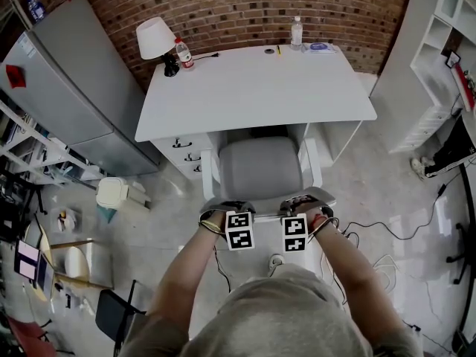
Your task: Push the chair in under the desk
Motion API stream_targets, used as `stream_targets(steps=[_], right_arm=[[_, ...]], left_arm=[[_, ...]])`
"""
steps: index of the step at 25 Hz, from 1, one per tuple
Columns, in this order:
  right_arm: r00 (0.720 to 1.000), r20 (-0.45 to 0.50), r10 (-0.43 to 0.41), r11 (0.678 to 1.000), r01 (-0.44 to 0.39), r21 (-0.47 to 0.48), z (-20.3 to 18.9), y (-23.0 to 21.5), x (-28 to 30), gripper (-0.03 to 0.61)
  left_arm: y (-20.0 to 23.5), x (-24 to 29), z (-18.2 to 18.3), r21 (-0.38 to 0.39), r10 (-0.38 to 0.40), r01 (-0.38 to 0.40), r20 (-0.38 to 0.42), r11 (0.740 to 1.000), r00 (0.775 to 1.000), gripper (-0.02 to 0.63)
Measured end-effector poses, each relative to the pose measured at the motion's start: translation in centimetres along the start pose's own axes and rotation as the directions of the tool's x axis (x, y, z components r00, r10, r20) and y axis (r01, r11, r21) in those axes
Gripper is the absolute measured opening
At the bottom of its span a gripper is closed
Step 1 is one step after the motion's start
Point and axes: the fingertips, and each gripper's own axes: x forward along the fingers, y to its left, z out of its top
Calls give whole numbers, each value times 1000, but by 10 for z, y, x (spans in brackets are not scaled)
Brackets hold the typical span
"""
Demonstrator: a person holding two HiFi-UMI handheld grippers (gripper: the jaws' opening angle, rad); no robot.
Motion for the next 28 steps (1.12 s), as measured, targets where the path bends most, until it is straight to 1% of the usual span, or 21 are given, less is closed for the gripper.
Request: stream_targets(steps=[5,13,28], right_arm=[[1000,3,-2,1000,2,-6,-5,-8,4,14],[1000,10,-9,1000,10,-11,-3,-15,6,12],[1000,8,-22,1000,22,-1,-1,-22,8,12]], left_arm=[[11,3,1,-5,12,-12,-1,1000,1000,51],[16,2,-3,-6,-3,3,-3,1000,1000,51],[28,2,-6,18,21,-21,8,1000,1000,51]])
